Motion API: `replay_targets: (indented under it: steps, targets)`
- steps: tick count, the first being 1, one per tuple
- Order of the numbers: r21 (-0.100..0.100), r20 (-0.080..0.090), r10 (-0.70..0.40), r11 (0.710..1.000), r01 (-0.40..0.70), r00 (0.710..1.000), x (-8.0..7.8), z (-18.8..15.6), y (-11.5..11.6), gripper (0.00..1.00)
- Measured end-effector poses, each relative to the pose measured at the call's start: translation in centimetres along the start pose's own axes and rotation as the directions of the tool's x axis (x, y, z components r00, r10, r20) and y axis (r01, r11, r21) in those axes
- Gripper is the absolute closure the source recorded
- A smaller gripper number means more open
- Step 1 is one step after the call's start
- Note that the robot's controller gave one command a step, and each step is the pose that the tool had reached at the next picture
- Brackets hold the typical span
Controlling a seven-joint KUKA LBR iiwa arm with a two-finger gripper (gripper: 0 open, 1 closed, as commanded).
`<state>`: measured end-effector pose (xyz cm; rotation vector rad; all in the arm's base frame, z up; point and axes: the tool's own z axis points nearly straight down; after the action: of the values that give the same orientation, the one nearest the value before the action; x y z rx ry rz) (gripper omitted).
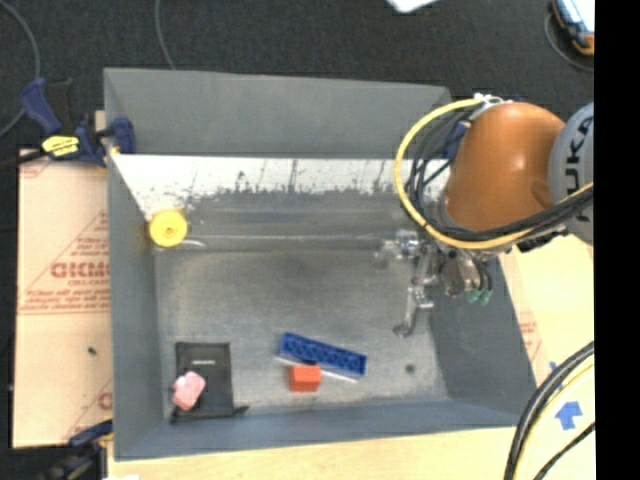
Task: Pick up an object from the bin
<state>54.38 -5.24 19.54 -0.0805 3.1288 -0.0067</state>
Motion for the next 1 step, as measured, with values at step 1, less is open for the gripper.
replay_targets:
  steps: [1]
  targets:
    - [-0.003,-0.005,0.055,0.999,-0.055,0.998,6.02,9.22,6.77,0.00]
